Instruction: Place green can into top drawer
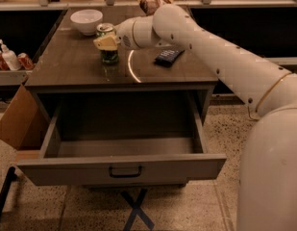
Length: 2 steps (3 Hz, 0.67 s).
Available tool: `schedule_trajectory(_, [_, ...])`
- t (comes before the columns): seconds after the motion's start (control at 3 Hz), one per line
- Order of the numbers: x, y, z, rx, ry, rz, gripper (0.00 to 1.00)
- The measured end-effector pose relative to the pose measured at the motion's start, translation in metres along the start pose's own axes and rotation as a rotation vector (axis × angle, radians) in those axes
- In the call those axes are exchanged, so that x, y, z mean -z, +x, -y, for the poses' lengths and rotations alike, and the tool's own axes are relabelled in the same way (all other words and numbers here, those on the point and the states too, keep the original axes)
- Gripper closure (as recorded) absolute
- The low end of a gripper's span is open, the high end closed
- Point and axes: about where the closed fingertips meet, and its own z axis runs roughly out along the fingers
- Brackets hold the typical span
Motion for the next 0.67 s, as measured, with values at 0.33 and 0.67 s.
schedule_trajectory(0.33, [-0.0026,-0.0005,-0.0056,0.008,-0.024,0.025,0.78])
schedule_trajectory(0.67, [-0.0013,-0.001,-0.0099,0.016,-0.042,0.045,1.0])
